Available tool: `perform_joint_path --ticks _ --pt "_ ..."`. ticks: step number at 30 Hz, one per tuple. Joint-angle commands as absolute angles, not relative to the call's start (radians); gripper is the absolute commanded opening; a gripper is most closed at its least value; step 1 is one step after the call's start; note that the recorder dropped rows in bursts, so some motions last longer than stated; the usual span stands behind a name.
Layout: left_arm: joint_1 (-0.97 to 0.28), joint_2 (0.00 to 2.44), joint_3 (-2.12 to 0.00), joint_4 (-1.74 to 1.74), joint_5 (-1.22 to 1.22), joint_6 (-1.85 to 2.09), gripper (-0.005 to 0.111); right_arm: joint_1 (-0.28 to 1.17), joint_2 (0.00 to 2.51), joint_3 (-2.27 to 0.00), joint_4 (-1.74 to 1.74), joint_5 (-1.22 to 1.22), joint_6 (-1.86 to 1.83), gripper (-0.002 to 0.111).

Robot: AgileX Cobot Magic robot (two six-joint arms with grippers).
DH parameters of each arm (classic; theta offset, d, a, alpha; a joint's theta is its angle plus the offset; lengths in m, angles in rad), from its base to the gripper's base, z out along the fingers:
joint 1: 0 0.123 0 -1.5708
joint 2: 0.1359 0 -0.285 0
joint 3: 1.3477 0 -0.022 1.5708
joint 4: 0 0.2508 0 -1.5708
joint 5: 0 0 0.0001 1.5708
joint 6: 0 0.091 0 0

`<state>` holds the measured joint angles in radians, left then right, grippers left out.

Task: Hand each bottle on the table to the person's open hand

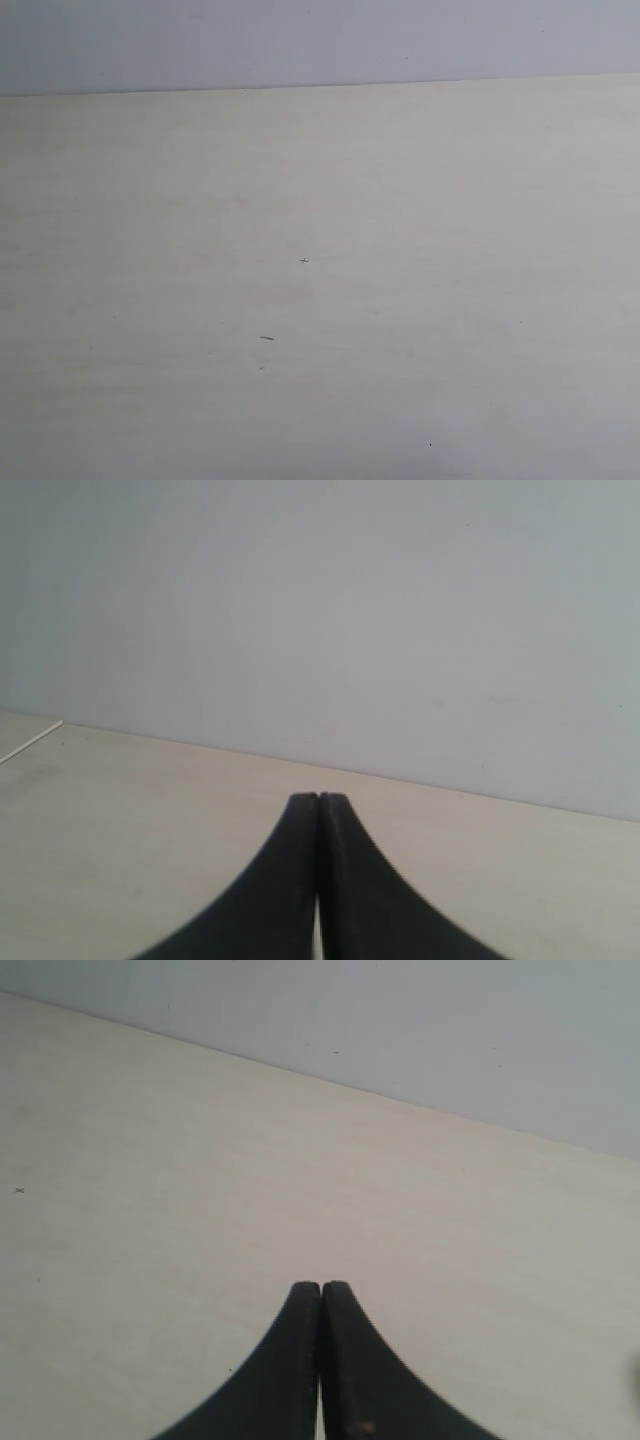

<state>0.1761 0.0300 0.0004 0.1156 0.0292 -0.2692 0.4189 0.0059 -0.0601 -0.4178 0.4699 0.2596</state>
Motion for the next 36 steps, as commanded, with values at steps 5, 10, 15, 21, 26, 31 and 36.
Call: perform_joint_path --ticks 5,10,15,21,26,31,36 --pt "0.179 0.022 0.000 0.109 0.031 -0.265 0.000 0.413 0.000 -0.056 -0.421 0.468 0.262 0.000" --pt "0.179 0.022 0.000 0.109 0.031 -0.265 0.000 0.413 0.000 -0.056 -0.421 0.468 0.262 0.000" --pt "0.179 0.022 0.000 0.109 0.031 -0.265 0.000 0.413 0.000 -0.056 -0.423 0.468 0.262 0.000" --pt "0.179 0.022 0.000 0.109 0.031 -0.265 0.000 0.413 0.000 -0.056 -0.423 0.468 0.262 0.000" --pt "0.179 0.022 0.000 0.109 0.031 -0.263 0.000 0.385 0.000 -0.056 -0.421 0.468 0.262 0.000" --pt "0.179 0.022 0.000 0.109 0.031 -0.263 0.000 0.275 0.000 -0.056 -0.421 0.468 0.262 0.000" --pt "0.179 0.022 0.000 0.109 0.031 -0.261 0.000 0.159 0.000 -0.056 -0.426 0.466 0.262 0.000"
